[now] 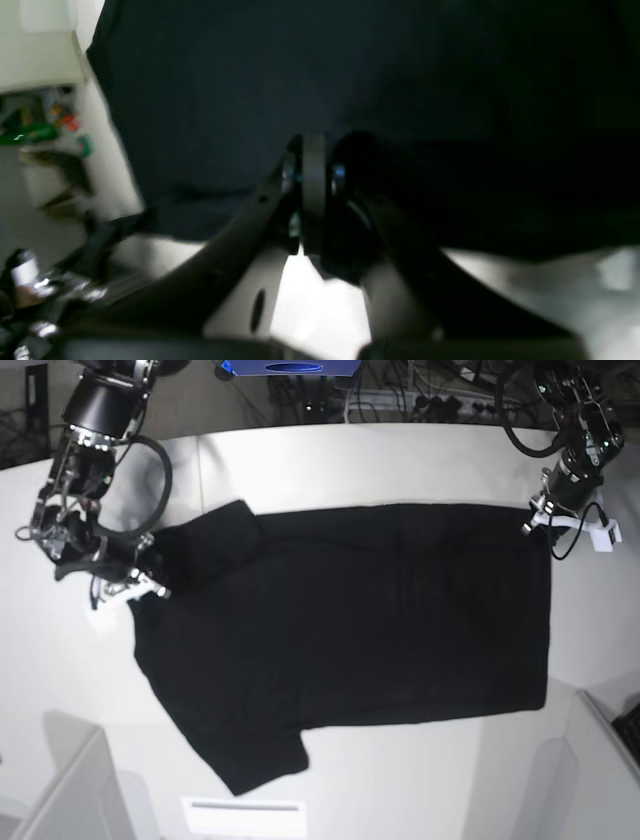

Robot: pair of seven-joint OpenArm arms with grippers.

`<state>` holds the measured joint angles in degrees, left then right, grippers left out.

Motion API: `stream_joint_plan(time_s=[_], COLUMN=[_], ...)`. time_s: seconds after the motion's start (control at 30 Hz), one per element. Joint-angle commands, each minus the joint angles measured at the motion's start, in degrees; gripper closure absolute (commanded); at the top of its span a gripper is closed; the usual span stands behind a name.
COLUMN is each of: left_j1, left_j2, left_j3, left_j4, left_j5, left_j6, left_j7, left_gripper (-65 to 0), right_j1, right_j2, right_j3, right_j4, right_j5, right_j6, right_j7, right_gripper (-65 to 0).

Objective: Fold the T-shirt properly
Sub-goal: 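Pull the shirt toward the robot with both grippers, flattening it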

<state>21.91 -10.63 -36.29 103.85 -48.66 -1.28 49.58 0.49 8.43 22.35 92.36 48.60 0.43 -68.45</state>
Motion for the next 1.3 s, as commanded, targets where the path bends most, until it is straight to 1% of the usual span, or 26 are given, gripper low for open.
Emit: stream_joint_plan(time_s=[0.0, 0.07, 0.13, 0.3, 0.37, 0.63, 0.8, 0.93, 1.03, 1.27], left_j1=[-0.50, -0.68, -0.77, -2.97, -3.05, -4.64, -5.69, -6.75, -6.75, -7.63], left_j2=[-0.66, -0.66, -0.66, -0.58, -0.58, -0.66, -0.49, -0.49, -0.49, -0.58], left_j3=[-0.23, -0.32, -0.32, -0.32, -0.32, -0.85, -3.14, -3.14, -3.22, -3.22], left_j4=[0.81, 0.81, 0.81, -0.95, -2.18, -2.80, -2.80, -2.80, -2.89, -3.33], left_j5=[-0.79, -0.79, -0.79, -0.70, -0.70, -0.79, -0.79, -0.79, -0.70, -0.61], left_j6=[0.53, 1.15, 1.15, 1.32, 2.03, 2.03, 2.03, 2.29, 2.29, 2.29], left_j7=[-0.92, -0.92, -0.92, -0.92, -0.92, -0.92, -0.92, -0.92, -0.92, -0.92], left_gripper=[0.0, 0.0, 0.0, 0.0, 0.0, 0.0, 0.0, 0.0, 0.0, 0.0], right_j1=[0.87, 2.01, 2.45, 5.27, 5.88, 9.31, 10.54, 12.56, 12.83, 14.06], right_j2=[0.76, 0.67, 0.59, 0.67, 0.67, 0.76, 0.76, 0.85, 0.85, 0.76], right_j3=[-0.41, -1.56, -2.35, -2.61, -2.70, -2.79, -2.88, -2.88, -2.88, -2.88], right_j4=[0.70, 0.61, 0.00, -3.61, -4.40, -7.74, -10.03, -12.93, -13.02, -15.30], right_j5=[-1.35, -4.69, -6.01, -6.18, -6.18, -6.27, -6.27, -6.27, -6.27, -6.27], right_j6=[-0.03, -0.03, -0.03, -0.03, -0.03, -0.03, -0.03, 0.15, 0.23, 0.23], right_j7=[1.15, 1.76, 1.94, 2.12, 2.12, 2.29, 3.87, 4.05, 5.54, 5.81], right_gripper=[0.0, 0.0, 0.0, 0.0, 0.0, 0.0, 0.0, 0.0, 0.0, 0.0])
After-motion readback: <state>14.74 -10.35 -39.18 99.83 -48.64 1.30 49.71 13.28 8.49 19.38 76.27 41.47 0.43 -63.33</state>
